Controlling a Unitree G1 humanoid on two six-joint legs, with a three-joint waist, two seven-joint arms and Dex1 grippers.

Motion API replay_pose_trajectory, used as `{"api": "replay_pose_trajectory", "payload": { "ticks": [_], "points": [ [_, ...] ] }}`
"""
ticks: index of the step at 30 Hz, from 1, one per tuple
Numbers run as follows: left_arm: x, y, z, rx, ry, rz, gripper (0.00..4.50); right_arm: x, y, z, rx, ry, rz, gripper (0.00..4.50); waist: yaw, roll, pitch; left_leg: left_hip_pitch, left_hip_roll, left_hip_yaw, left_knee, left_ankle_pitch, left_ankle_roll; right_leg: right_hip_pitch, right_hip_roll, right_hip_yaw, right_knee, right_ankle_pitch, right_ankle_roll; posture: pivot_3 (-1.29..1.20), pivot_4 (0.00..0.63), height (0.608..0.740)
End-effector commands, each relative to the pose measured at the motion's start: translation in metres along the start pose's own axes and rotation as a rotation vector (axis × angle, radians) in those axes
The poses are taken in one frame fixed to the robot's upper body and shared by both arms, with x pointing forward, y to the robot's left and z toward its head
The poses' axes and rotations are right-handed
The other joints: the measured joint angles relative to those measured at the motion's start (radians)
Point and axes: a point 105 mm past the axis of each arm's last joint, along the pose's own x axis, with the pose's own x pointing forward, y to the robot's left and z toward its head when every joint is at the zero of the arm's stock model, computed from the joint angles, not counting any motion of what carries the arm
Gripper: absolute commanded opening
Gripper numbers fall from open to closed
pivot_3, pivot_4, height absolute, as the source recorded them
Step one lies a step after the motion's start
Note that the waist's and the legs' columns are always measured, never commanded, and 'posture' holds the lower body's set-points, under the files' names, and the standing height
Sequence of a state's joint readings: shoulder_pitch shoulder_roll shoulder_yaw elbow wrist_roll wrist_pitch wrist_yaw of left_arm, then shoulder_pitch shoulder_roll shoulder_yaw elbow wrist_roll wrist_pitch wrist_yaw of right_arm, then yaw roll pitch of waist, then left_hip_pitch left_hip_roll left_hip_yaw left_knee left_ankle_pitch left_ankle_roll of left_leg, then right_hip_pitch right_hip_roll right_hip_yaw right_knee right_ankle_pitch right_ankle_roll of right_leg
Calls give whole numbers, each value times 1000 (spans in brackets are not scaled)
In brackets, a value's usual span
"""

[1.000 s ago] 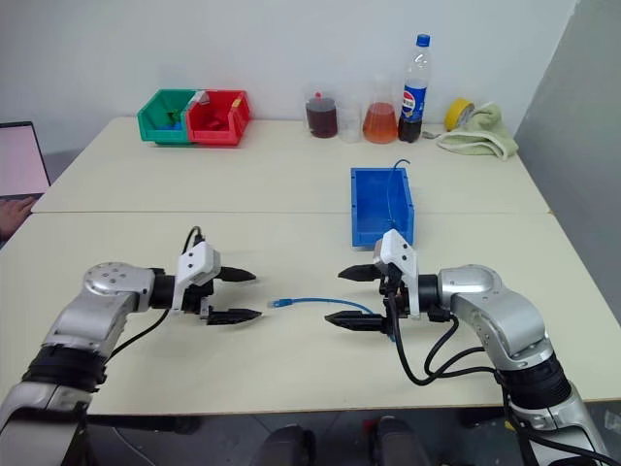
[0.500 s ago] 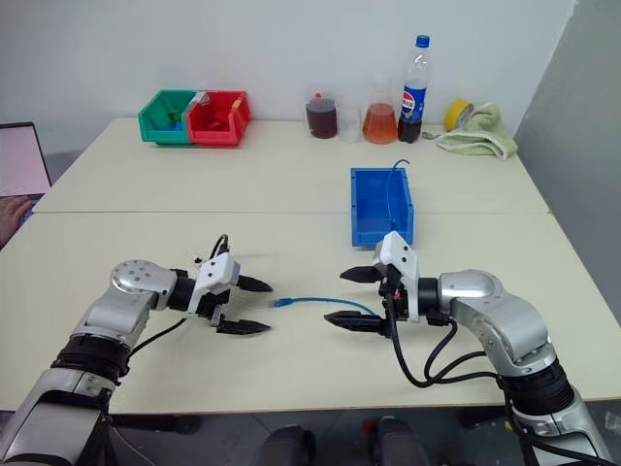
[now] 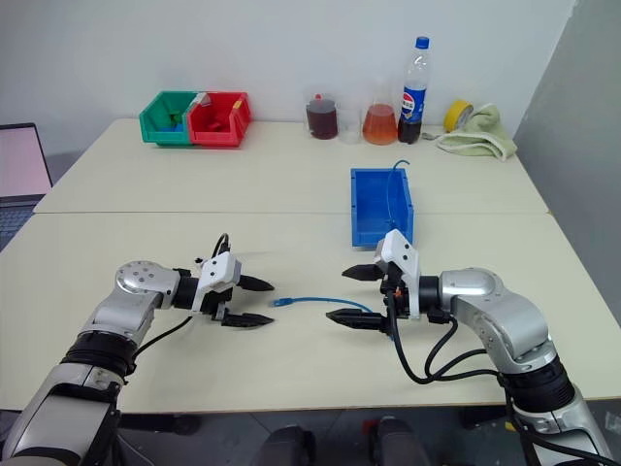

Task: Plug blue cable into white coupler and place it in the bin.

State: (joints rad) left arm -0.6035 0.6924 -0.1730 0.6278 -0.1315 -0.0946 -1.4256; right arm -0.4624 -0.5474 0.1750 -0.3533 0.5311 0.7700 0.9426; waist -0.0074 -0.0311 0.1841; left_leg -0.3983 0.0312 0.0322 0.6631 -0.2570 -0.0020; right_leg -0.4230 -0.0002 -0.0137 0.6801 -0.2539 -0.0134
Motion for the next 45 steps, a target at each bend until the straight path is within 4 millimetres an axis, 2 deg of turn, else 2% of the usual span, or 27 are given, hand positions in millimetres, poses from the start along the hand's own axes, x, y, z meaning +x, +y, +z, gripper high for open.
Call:
{"api": "replay_pose_trajectory", "payload": {
  "ticks": [1,3,13,14,19,22,28,32,36,38,41,45],
  "points": [
    [2,-1,-4,-5,9,-10,2814,-3,-1,13,-57,-29,-5,4500,0,0,0,0,0,0,0,0,0,0,0,0,0,0,0,0,150,740],
    [4,-1,-3,-1,6,-18,2571,-3,-2,12,-62,-26,-10,4500,0,0,0,0,0,0,0,0,0,0,0,0,0,0,0,0,150,740],
    [6,-16,-5,19,0,-78,334,-3,-1,13,-63,-28,-3,4500,0,0,0,0,0,0,0,0,0,0,0,0,0,0,0,0,150,740],
    [6,-16,-6,18,0,-77,210,-2,-1,13,-62,-29,-2,4500,0,0,0,0,0,0,0,0,0,0,0,0,0,0,0,0,150,740],
    [2,-12,-7,-9,0,-31,215,-2,-2,14,-57,-35,-2,4500,0,0,0,0,0,0,0,0,0,0,0,0,0,0,0,0,150,740],
    [-3,-7,3,-68,-54,32,215,-2,1,16,-47,-49,-3,4500,-1,0,0,0,0,0,0,0,0,0,0,0,0,0,0,0,150,740],
    [-23,2,60,-228,-290,205,215,-13,20,25,30,-99,26,4500,-2,0,0,-2,1,-1,0,0,0,-1,0,-1,0,0,0,0,150,740],
    [-29,-10,90,-344,-413,217,215,-16,26,28,96,-128,32,4500,-1,0,0,0,0,-2,0,0,0,1,-1,-1,0,0,0,0,150,740],
    [-33,-21,114,-548,-597,190,215,-13,28,27,190,-169,29,4500,-1,0,0,1,0,-1,0,0,-1,2,-1,0,0,0,1,0,150,740],
    [-33,-27,121,-619,-657,167,215,-10,23,27,253,-207,2,4500,-3,0,0,1,0,-2,1,0,-1,2,-1,0,0,1,1,0,150,740],
    [-31,-32,129,-703,-762,166,215,-3,-1,28,376,-279,-88,4500,-8,-1,0,1,0,-2,1,1,-1,2,-1,0,1,1,1,0,150,740],
    [-34,-37,143,-788,-882,150,215,-2,-23,38,553,-407,-126,4500,-11,-1,0,2,0,-1,1,1,-2,3,-1,1,1,2,3,0,150,740]
  ]
}}
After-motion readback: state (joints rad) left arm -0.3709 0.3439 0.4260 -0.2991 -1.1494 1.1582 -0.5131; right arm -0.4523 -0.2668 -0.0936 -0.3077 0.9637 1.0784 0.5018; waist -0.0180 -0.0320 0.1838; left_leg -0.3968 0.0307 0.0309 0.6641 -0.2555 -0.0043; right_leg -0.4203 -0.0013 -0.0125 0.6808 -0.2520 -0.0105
